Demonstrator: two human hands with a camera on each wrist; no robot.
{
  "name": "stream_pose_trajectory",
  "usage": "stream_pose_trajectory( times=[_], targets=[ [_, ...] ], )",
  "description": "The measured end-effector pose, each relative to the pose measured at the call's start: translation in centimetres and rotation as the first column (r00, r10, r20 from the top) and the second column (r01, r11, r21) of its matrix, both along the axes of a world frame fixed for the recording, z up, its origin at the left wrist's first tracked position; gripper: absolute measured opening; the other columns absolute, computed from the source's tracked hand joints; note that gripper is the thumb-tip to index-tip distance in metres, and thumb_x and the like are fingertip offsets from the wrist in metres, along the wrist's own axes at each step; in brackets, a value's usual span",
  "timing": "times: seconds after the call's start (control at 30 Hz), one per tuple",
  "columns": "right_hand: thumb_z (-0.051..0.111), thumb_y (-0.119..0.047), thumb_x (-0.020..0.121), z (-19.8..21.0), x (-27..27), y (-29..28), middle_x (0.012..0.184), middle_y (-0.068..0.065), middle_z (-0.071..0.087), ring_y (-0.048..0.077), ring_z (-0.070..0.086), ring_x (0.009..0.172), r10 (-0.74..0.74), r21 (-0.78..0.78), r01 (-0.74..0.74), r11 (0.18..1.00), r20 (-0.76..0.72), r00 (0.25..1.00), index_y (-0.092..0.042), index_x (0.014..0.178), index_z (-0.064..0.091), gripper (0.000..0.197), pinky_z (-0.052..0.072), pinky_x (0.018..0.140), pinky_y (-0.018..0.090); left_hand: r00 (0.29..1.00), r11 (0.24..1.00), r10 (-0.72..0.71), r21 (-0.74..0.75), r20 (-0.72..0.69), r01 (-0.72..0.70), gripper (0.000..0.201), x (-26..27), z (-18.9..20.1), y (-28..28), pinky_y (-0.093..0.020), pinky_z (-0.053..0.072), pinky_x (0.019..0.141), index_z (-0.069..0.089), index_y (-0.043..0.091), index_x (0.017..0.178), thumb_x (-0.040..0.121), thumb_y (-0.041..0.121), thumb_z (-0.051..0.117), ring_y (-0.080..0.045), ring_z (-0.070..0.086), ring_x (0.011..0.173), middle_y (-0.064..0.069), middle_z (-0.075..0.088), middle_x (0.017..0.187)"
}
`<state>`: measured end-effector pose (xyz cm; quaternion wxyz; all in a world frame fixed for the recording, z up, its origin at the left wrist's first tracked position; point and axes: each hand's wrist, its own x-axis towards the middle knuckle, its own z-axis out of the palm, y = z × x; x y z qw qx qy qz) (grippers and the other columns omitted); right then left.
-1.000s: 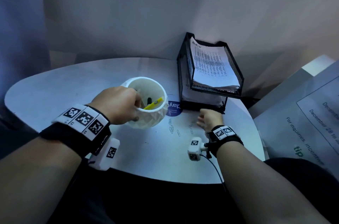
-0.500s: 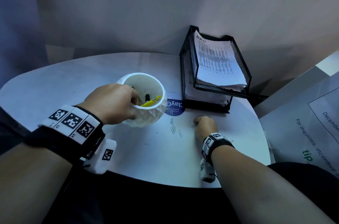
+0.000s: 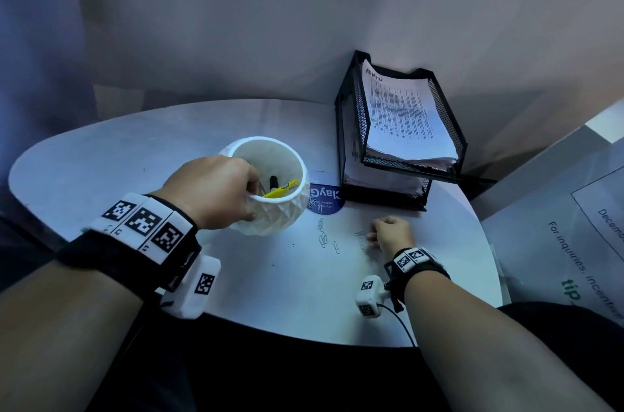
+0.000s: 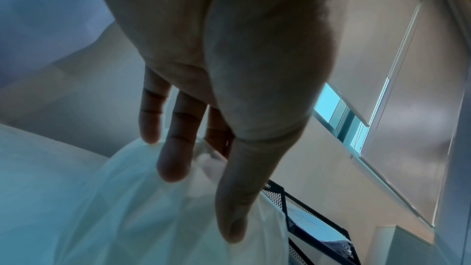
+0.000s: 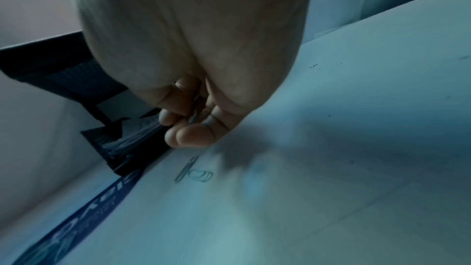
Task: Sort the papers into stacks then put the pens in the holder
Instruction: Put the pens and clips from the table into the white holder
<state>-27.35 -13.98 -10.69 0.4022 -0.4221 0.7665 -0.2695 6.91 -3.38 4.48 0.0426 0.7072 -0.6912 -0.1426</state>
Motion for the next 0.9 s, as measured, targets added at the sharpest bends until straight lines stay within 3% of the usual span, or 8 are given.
stream_pose_trajectory(
  times=[0.1,0.23,0.3,0.4,0.5,0.63,0.73,0.9],
  targets=[
    [0.055,-0.005,0.092,-0.2,0.0,0.4,0.070,0.007,0.067,0.025,0.060,0.054,0.092,-0.038,-0.094,0.995,-0.054,0.994,-0.014,0.087,0.072,0.020,0.054,0.053,0.037,1.000,1.000,0.008,0.010,0.007,-0.008,0.022,-0.1,0.0,0.1,-0.029,0.041,0.062,0.063,0.038,0.089,0.076,0.042,0.079,-0.020,0.057,0.081,0.012,0.059,0.079],
    [0.062,-0.007,0.086,-0.3,0.1,1.5,0.074,-0.003,0.071,0.018,0.063,0.055,0.295,0.033,-0.296,0.955,-0.244,0.924,-0.028,0.090,0.073,0.024,0.045,0.048,0.018,1.000,1.000,0.011,0.029,0.008,-0.012,0.023,-0.2,-0.1,0.0,-0.029,0.044,0.063,0.068,0.033,0.093,0.074,0.041,0.079,-0.021,0.059,0.081,0.009,0.062,0.081],
    [0.067,-0.008,0.085,-0.3,0.2,1.4,0.073,-0.008,0.070,0.016,0.066,0.064,0.337,0.051,-0.339,0.939,-0.326,0.883,-0.029,0.084,0.073,0.022,0.045,0.054,0.015,1.000,0.999,0.010,0.033,0.005,-0.011,0.024,-0.2,-0.2,-0.1,-0.029,0.045,0.063,0.068,0.033,0.094,0.074,0.041,0.078,-0.021,0.059,0.082,0.009,0.063,0.082],
    [0.074,-0.015,0.084,-0.1,0.5,0.9,0.075,-0.004,0.072,0.021,0.069,0.076,0.379,0.137,-0.354,0.925,-0.383,0.842,-0.025,0.074,0.072,0.014,0.053,0.069,0.025,1.000,0.999,0.007,0.036,0.009,-0.007,0.024,-0.3,-0.2,-0.1,-0.029,0.044,0.063,0.068,0.034,0.095,0.074,0.042,0.078,-0.021,0.059,0.082,0.008,0.062,0.082],
    [0.071,-0.018,0.083,0.2,0.9,0.6,0.080,0.000,0.075,0.024,0.070,0.082,0.399,0.203,-0.344,0.917,-0.425,0.813,-0.023,0.071,0.071,0.013,0.058,0.076,0.031,1.000,0.999,0.013,0.040,0.010,-0.013,0.025,-0.3,-0.3,-0.1,-0.029,0.043,0.063,0.067,0.035,0.095,0.074,0.042,0.078,-0.021,0.059,0.082,0.009,0.061,0.082],
    [0.072,-0.019,0.083,0.0,1.3,0.9,0.079,0.002,0.072,0.025,0.069,0.084,0.391,0.199,-0.337,0.920,-0.424,0.817,-0.018,0.078,0.071,0.005,0.055,0.074,0.029,1.000,0.999,0.008,0.048,0.011,-0.009,0.027,-0.4,-0.4,-0.1,-0.029,0.042,0.064,0.067,0.035,0.096,0.073,0.042,0.079,-0.021,0.059,0.083,0.008,0.063,0.085],
    [0.071,-0.016,0.084,-0.2,1.4,1.3,0.072,0.001,0.069,0.023,0.066,0.075,0.375,0.183,-0.328,0.927,-0.406,0.834,-0.016,0.077,0.070,0.007,0.050,0.067,0.027,1.000,0.999,0.001,0.041,0.014,-0.001,0.026,-0.5,-0.3,0.0,-0.029,0.041,0.063,0.068,0.034,0.097,0.074,0.041,0.079,-0.021,0.058,0.082,0.008,0.064,0.086],
    [0.067,-0.015,0.084,-0.3,0.3,1.9,0.074,0.011,0.072,0.027,0.062,0.060,0.189,0.047,-0.184,0.982,-0.292,0.938,-0.015,0.073,0.068,0.011,0.045,0.051,0.023,1.000,0.999,-0.010,0.031,0.014,0.010,0.027,-0.5,-0.1,0.2,-0.029,0.044,0.064,0.069,0.033,0.099,0.075,0.041,0.079,-0.022,0.059,0.083,0.006,0.066,0.087]
  ],
)
